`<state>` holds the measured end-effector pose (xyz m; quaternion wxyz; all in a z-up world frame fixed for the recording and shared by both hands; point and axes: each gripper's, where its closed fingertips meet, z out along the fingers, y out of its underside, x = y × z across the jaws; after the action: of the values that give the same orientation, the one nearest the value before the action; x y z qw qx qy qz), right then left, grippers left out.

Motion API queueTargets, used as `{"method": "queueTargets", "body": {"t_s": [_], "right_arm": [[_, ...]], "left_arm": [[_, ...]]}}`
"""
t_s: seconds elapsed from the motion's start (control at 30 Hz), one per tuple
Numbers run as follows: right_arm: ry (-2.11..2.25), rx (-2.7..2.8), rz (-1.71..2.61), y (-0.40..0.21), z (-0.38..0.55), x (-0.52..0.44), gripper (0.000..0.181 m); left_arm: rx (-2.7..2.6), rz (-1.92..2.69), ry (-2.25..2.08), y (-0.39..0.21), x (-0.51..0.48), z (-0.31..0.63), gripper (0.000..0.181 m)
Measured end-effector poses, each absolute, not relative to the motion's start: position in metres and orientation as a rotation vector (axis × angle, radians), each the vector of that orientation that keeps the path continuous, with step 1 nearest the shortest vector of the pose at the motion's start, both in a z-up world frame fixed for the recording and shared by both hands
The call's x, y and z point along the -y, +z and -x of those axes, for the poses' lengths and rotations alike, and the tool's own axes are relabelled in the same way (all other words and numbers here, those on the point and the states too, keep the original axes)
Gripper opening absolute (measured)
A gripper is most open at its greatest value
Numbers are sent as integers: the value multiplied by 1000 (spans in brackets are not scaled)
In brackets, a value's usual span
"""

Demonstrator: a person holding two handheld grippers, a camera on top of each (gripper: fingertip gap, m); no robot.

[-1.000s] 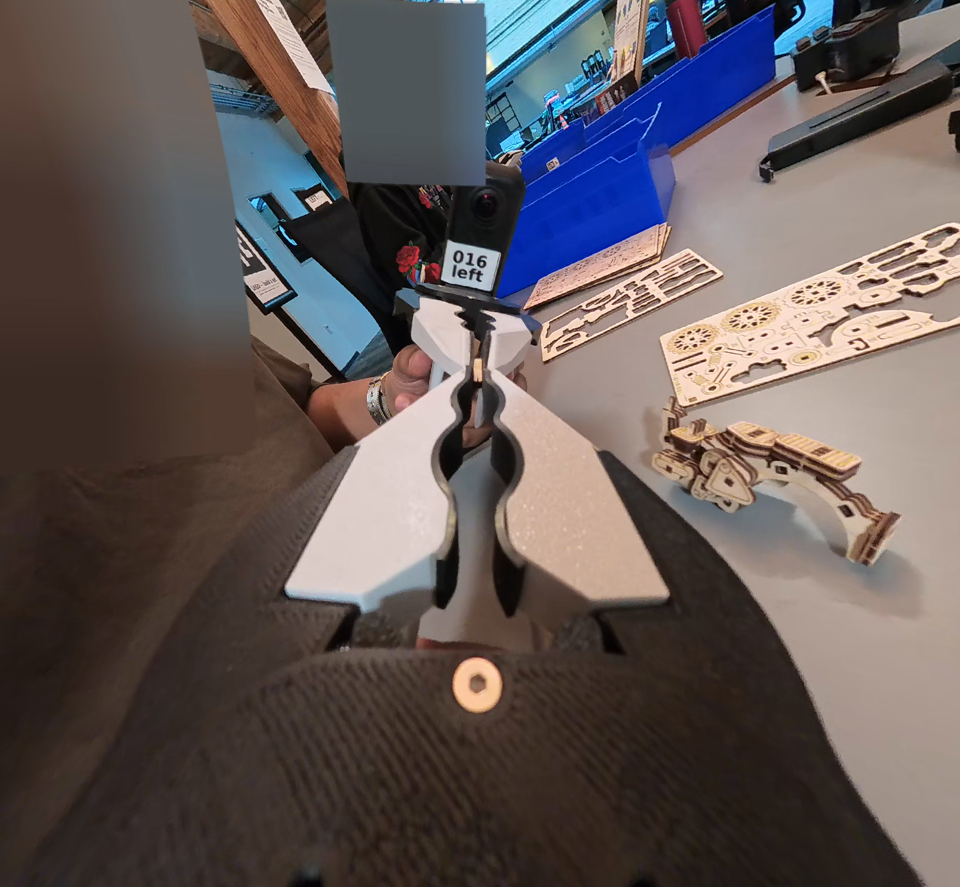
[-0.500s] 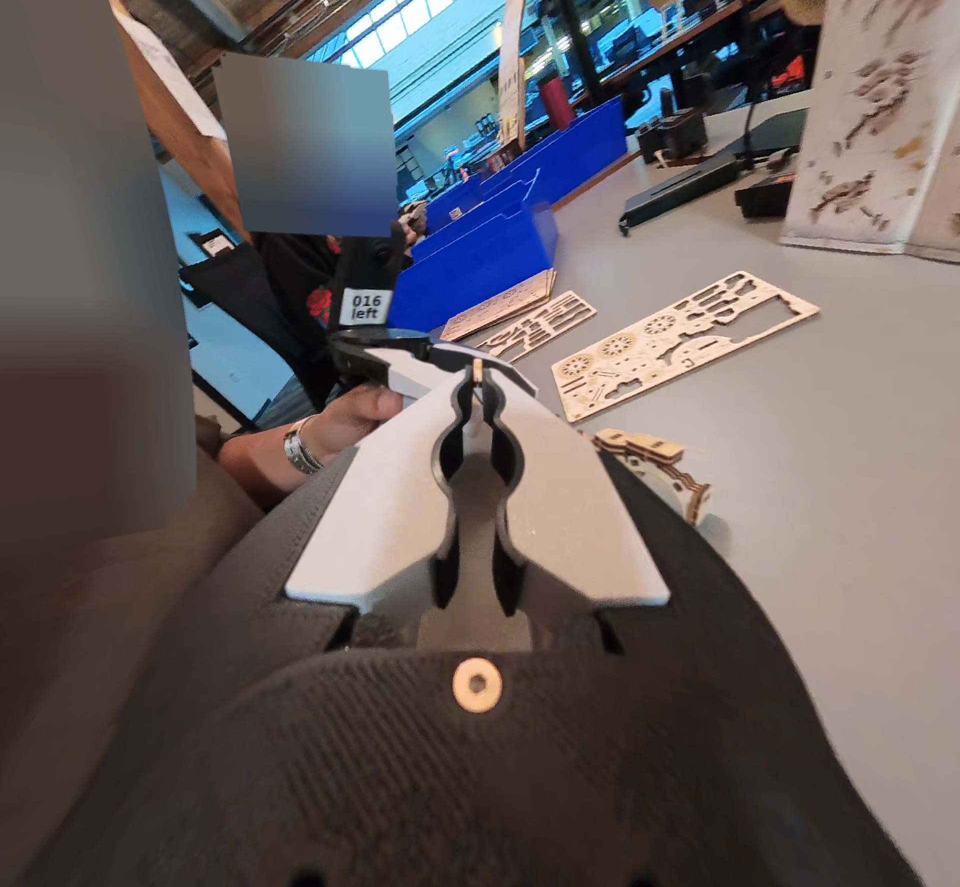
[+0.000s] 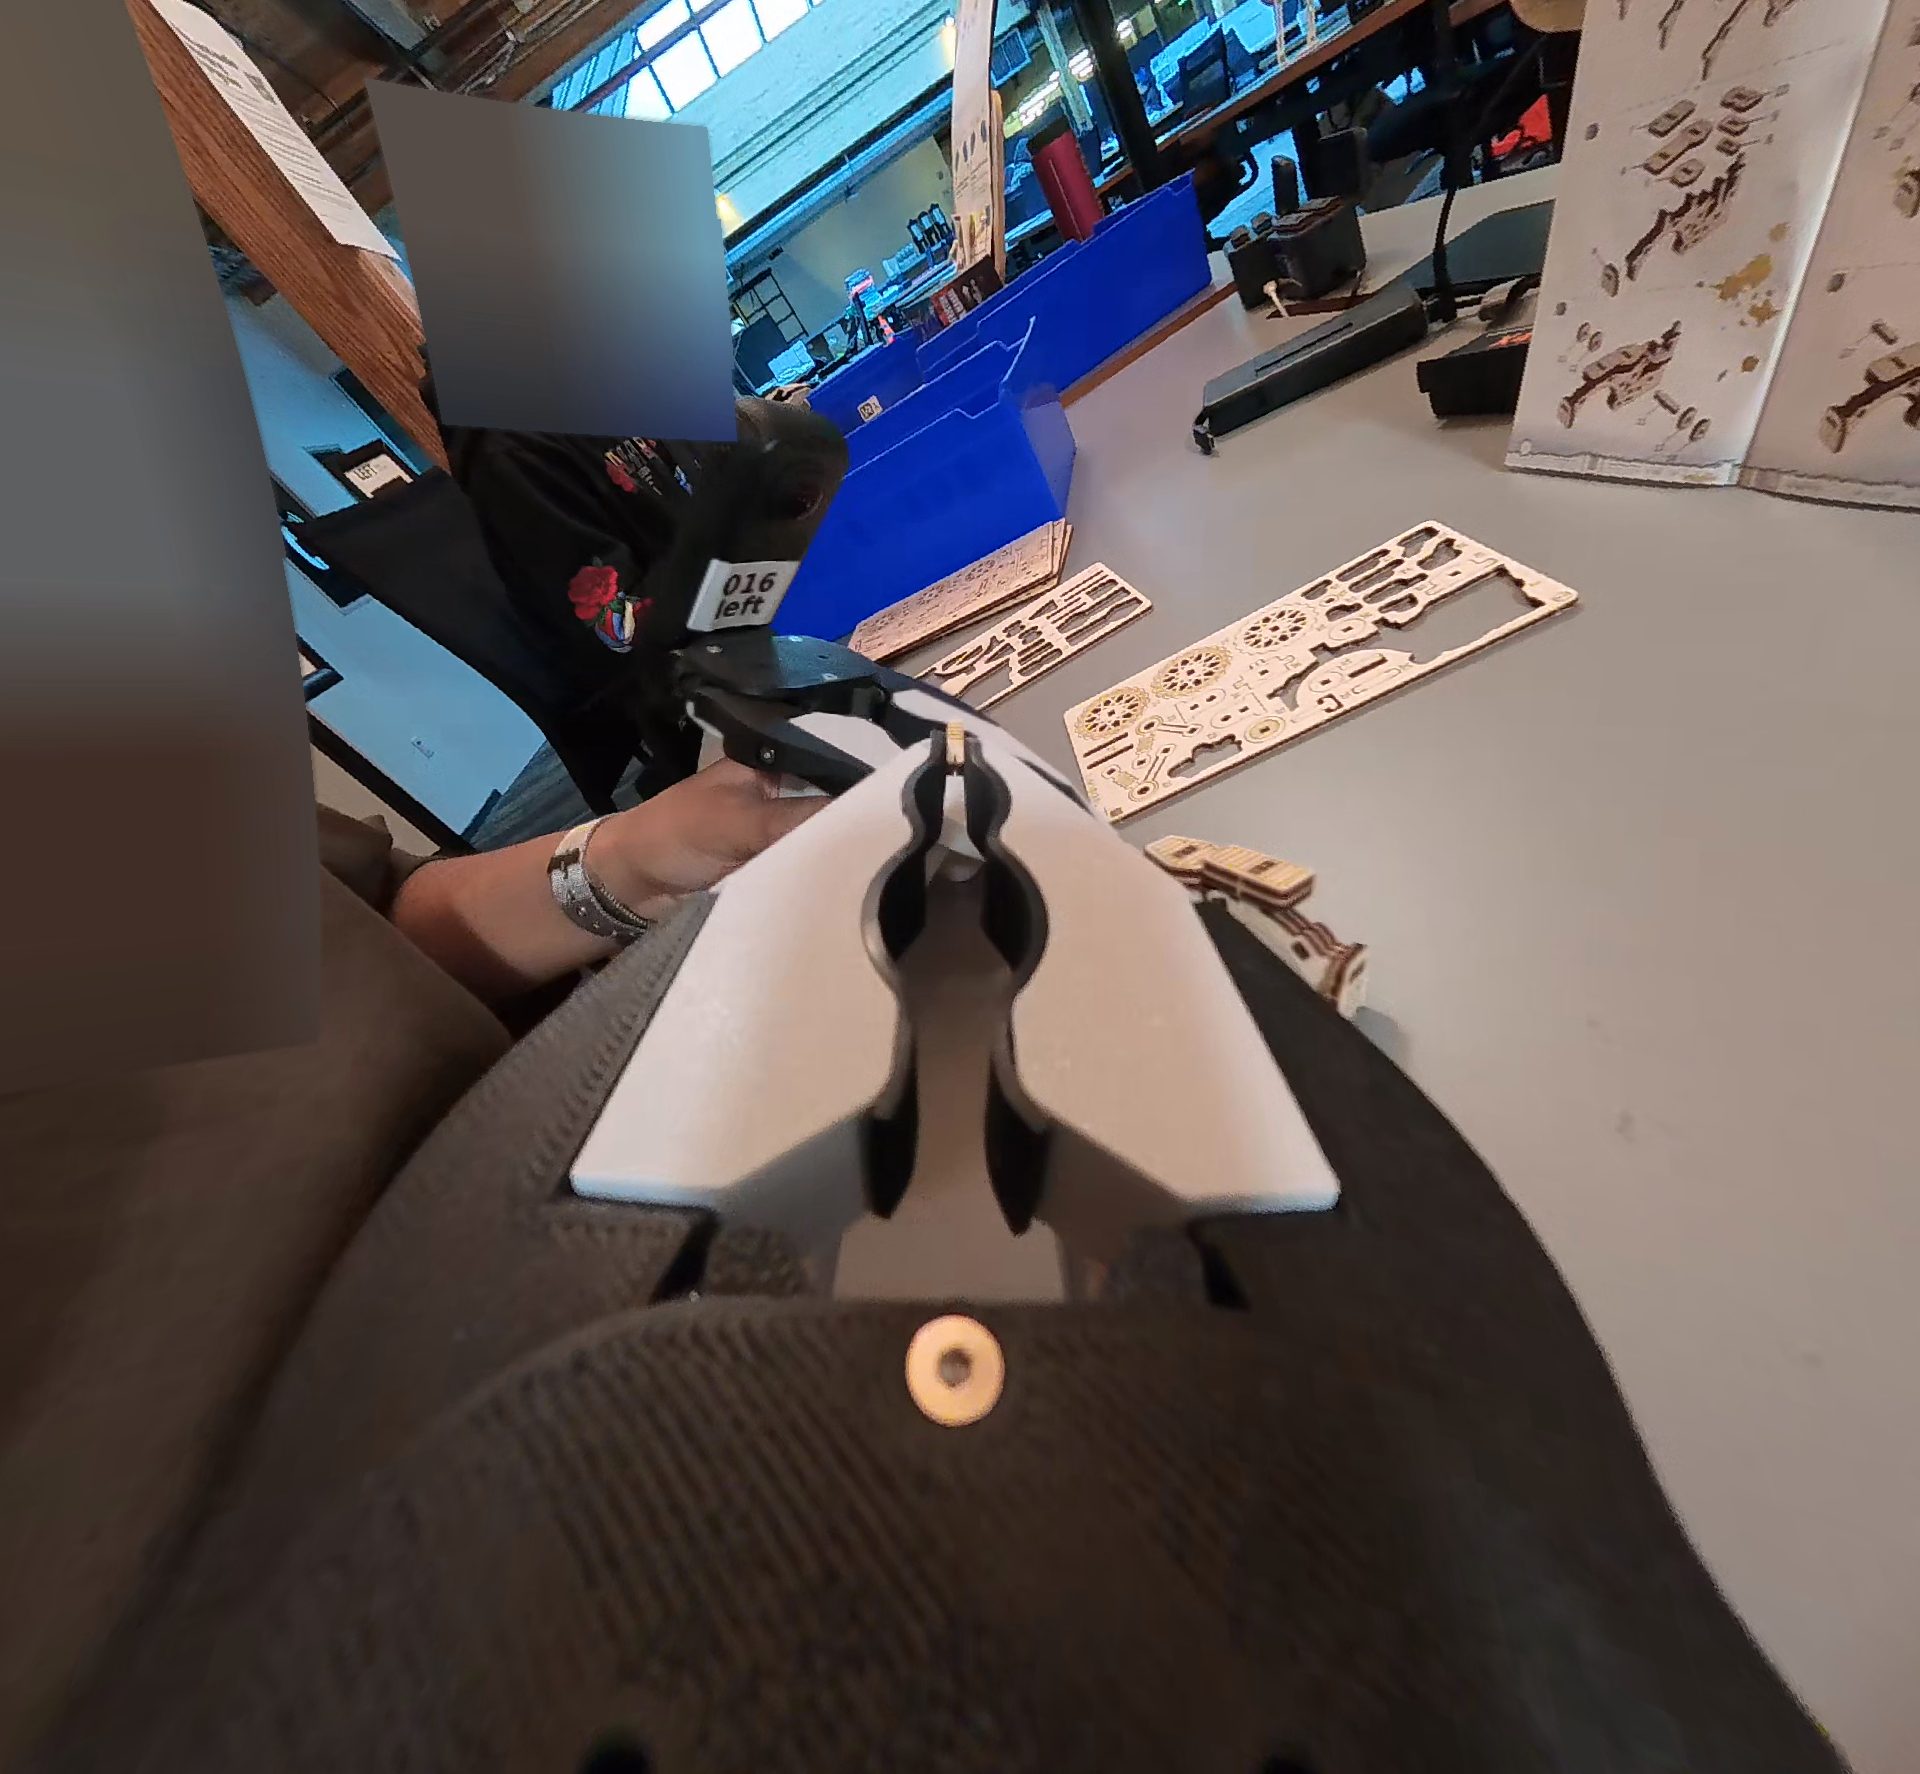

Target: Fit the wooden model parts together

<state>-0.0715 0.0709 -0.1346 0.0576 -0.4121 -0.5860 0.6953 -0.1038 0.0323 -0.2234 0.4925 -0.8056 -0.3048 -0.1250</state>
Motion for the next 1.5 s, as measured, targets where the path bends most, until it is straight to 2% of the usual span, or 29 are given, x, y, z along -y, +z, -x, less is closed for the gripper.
{"method": "queueTargets", "body": {"t_s": [0.13,0.2,0.37,0.5,0.67,0.93,1.5], "right_arm": [[2116,1769,1262,-135,72,-72,1],[2117,1767,1266,-135,73,-73,1],[2100,1770,1280,-137,74,-74,1],[2010,1808,1291,-145,76,-74,1],[1694,1932,1296,-173,81,-72,1],[1422,2026,1223,-191,82,-60,1],[1237,2043,1193,-199,85,-53,0]], "left_arm": [[709,1983,-353,-226,-36,97,20],[693,1991,-366,-226,-37,94,8],[679,1981,-372,-224,-37,93,6],[795,1858,-456,-219,-33,102,5],[953,1622,-697,-208,-30,107,5],[1037,1488,-829,-203,-27,110,5],[999,1504,-725,-200,-36,97,5]]}}
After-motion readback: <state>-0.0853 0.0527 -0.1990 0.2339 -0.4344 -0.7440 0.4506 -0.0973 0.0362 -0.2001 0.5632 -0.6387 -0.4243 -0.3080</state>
